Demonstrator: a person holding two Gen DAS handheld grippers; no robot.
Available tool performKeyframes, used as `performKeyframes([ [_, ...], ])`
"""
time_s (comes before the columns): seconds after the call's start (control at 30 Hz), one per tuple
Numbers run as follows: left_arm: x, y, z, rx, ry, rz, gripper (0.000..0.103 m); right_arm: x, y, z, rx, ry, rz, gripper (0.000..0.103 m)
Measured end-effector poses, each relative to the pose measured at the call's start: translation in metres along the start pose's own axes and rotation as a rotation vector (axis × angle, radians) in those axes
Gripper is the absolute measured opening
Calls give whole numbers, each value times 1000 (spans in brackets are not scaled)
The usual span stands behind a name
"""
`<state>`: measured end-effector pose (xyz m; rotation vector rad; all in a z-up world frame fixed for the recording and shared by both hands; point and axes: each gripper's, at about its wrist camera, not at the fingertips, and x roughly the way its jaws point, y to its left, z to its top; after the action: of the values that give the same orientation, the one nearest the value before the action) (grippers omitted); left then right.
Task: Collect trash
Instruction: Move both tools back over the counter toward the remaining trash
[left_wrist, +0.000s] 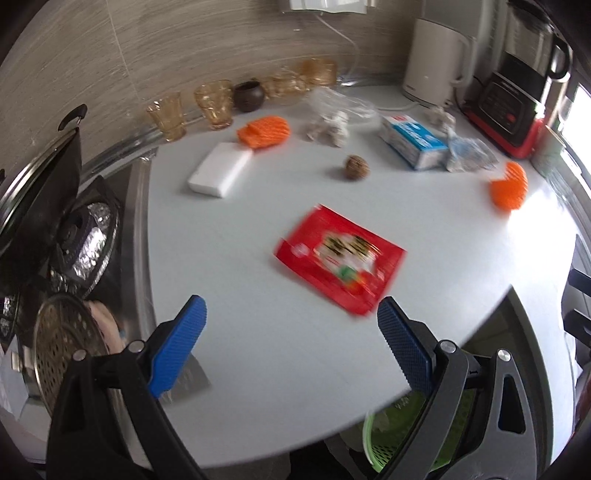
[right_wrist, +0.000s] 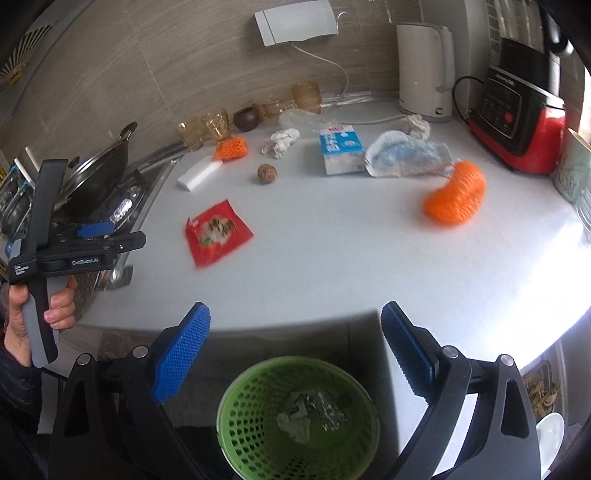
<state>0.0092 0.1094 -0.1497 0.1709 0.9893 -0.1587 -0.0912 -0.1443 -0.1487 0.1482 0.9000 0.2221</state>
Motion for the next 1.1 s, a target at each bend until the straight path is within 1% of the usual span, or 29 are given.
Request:
performKeyframes([
  [0.2,34,36,35,1,-10,-6,93,35,23,40,-8,-14,-18,95],
  [0.37,68,57,64,18,-13,-15,93,75,40,76,-9,-14,-41,95],
  [0.57,111,84,98,22,-6,-24,93,125,53,110,-14,-2,-65,96],
  [0.73,146,97,119,18,23,-26,93,155,56,124,14,14,-61,96],
  [0.87,172,100,132,41,40,-32,93,176,54,130,21,34,-82,96],
  [1.0,183,99,140,52,45,-36,93,188,51,134,34,40,-99,96],
  [1.1,182,98,150,57,25,-78,93,194,48,139,41,37,-108,96],
])
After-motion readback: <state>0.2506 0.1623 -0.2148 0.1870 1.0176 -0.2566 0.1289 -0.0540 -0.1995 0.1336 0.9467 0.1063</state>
